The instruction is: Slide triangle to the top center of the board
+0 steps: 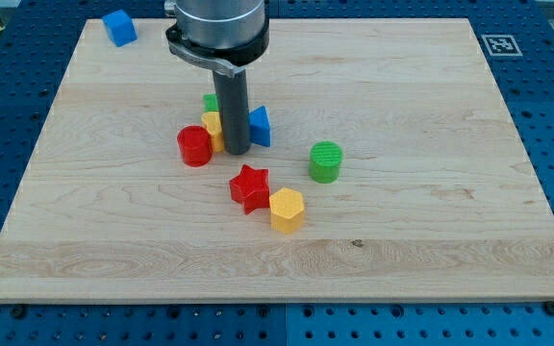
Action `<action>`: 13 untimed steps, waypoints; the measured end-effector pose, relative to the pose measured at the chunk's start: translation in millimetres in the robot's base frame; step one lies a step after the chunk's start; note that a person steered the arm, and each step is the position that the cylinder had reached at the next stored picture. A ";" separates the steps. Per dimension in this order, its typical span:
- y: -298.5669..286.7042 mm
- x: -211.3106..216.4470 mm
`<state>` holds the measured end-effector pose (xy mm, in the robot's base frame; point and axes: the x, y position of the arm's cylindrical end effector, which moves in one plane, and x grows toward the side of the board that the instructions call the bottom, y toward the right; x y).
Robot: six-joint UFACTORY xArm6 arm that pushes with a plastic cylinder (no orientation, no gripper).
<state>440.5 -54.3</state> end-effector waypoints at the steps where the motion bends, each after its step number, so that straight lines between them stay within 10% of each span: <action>1: 1.3 -8.9; 8: 51.0 -13.3; 13: 30.0 -96.2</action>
<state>344.2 -24.4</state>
